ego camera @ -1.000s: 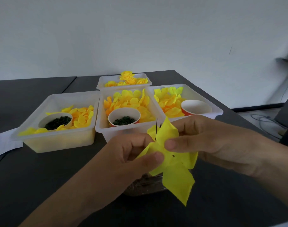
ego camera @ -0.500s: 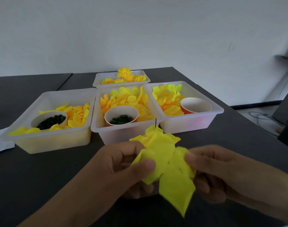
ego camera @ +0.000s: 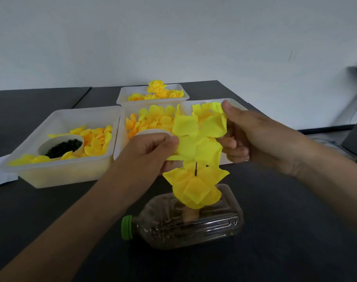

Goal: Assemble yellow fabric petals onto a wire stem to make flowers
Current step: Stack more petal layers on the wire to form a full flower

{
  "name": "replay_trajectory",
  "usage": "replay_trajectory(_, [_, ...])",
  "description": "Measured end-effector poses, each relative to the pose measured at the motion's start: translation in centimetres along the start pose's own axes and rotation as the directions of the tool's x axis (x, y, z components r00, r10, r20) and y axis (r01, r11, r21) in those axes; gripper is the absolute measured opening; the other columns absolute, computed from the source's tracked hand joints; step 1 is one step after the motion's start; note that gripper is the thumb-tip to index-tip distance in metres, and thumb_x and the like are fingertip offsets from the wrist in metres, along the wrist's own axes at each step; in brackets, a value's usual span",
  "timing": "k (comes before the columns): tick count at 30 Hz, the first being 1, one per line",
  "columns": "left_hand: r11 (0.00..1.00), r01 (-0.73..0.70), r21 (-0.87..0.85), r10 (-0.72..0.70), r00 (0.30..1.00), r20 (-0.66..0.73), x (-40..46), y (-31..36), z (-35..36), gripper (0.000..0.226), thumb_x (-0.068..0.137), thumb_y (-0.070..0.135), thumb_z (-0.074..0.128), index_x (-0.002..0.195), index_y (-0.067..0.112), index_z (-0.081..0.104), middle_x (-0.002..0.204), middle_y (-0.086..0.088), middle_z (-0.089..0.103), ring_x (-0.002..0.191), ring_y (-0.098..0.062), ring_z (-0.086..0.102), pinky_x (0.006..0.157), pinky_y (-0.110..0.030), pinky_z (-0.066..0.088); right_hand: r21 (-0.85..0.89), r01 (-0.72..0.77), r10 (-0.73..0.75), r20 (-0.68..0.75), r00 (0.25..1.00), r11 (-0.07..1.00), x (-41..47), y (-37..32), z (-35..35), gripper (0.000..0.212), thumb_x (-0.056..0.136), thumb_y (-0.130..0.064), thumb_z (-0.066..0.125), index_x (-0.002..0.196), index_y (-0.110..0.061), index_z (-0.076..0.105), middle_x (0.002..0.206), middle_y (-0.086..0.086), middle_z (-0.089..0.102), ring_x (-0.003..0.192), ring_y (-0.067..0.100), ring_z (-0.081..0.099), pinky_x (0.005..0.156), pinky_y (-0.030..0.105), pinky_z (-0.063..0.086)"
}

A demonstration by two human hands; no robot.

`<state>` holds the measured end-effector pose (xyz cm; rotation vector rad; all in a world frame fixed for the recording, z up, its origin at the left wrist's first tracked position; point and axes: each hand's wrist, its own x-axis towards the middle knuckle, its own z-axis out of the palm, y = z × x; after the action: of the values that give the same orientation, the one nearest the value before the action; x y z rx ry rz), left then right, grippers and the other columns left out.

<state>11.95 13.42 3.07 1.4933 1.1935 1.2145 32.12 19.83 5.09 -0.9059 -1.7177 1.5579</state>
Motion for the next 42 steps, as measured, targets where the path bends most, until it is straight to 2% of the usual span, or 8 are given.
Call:
replay_trajectory(6, [0.994, 0.086, 0.065, -0.085, 0.996, -0.013, 0.2, -1.9, -0.2, 0.044, 0.095, 0.026, 0.050, 0.087, -0.015, 0.061, 0.043, 0.007, 0.048, 0.035, 0.002, 0.039, 0.040, -0.007, 0.033, -0.035, -0.025, 0.022, -0.099, 0.995, 0.999, 1.0, 1.7, -0.2, 0.038, 0.095, -0.034, 0.050, 0.065, -0.011, 0.043, 0.054, 0.004, 0.034, 0.041, 0.011, 0.026, 0.045, 0.024, 0.017])
replay_trajectory(11, [0.989, -0.006, 0.146, 0.003, 1.000, 0.024, 0.0, -2.3, -0.6, 0.052, 0.085, 0.040, 0.051, 0.078, -0.010, 0.061, 0.045, 0.007, 0.050, 0.040, 0.001, 0.039, 0.044, -0.008, 0.034, -0.034, -0.047, 0.043, -0.119, 0.992, 0.998, 1.7, 2.5, -0.5, 0.038, 0.094, -0.027, 0.054, 0.061, -0.017, 0.040, 0.050, 0.000, 0.035, 0.042, 0.012, 0.025, 0.045, 0.024, 0.017])
replay_trajectory(20, [0.982, -0.067, 0.177, 0.055, 0.996, 0.067, 0.2, -3.1, -0.6, 0.046, 0.085, 0.043, 0.051, 0.058, 0.006, 0.056, 0.044, 0.009, 0.045, 0.042, -0.002, 0.037, 0.049, -0.006, 0.034, -0.080, -0.074, 0.064, -0.121, 0.991, 0.994, 2.3, 3.6, -0.5, 0.040, 0.094, -0.028, 0.056, 0.059, -0.015, 0.043, 0.051, 0.001, 0.035, 0.042, 0.012, 0.026, 0.044, 0.021, 0.021])
replay_trajectory(23, [0.980, -0.070, 0.187, 0.058, 0.996, 0.070, 0.3, -3.3, -0.7, 0.044, 0.088, 0.040, 0.051, 0.047, 0.025, 0.053, 0.041, 0.010, 0.043, 0.040, -0.002, 0.038, 0.053, -0.009, 0.039, -0.063, -0.085, 0.078, -0.109, 0.991, 0.994, 2.2, 3.9, -0.4, 0.045, 0.094, -0.028, 0.056, 0.051, -0.022, 0.048, 0.050, 0.000, 0.035, 0.041, 0.011, 0.028, 0.042, 0.021, 0.023])
replay_trajectory(27, [0.961, -0.071, 0.266, 0.054, 0.996, 0.072, 0.3, -3.5, -0.7, 0.051, 0.094, 0.034, 0.053, 0.043, 0.033, 0.055, 0.040, 0.012, 0.044, 0.039, -0.001, 0.041, 0.050, -0.010, 0.037, -0.105, -0.107, 0.091, -0.150, 0.984, 0.989, 1.9, 3.9, -0.2, 0.041, 0.094, -0.031, 0.057, 0.054, -0.023, 0.053, 0.050, 0.001, 0.043, 0.042, 0.012, 0.037, 0.041, 0.021, 0.030])
replay_trajectory(31, [0.947, -0.067, 0.314, 0.048, 0.997, 0.068, 0.3, -3.5, -0.7, 0.045, 0.091, 0.040, 0.054, 0.047, 0.035, 0.058, 0.042, 0.013, 0.045, 0.041, -0.002, 0.041, 0.056, -0.021, 0.047, -0.168, -0.111, 0.076, -0.203, 0.976, 0.980, 1.2, 3.4, -0.1, 0.034, 0.094, -0.032, 0.054, 0.068, -0.010, 0.052, 0.048, 0.006, 0.048, 0.040, 0.015, 0.041, 0.038, 0.021, 0.031])
replay_trajectory(35, [0.939, -0.042, 0.341, 0.024, 0.998, 0.058, 0.3, -3.4, -0.5, 0.041, 0.091, 0.041, 0.055, 0.051, 0.035, 0.060, 0.043, 0.012, 0.047, 0.045, -0.002, 0.044, 0.079, -0.049, 0.054, -0.140, -0.121, 0.080, -0.267, 0.960, 0.983, 0.8, 2.6, 0.1, 0.036, 0.096, -0.029, 0.053, 0.067, -0.008, 0.049, 0.051, 0.003, 0.043, 0.034, 0.014, 0.037, 0.048, 0.027, 0.026])
replay_trajectory(42, [0.930, -0.060, 0.364, 0.046, 0.998, 0.045, 0.5, -3.6, -0.7, 0.041, 0.090, 0.042, 0.056, 0.053, 0.026, 0.059, 0.044, 0.010, 0.047, 0.048, -0.010, 0.051, 0.063, -0.026, 0.052, -0.134, -0.169, 0.130, -0.256, 0.958, 0.976, 0.7, 2.3, 0.5, 0.035, 0.100, -0.029, 0.047, 0.077, -0.004, 0.051, 0.062, 0.014, 0.047, 0.031, 0.014, 0.034, 0.047, 0.027, 0.023])
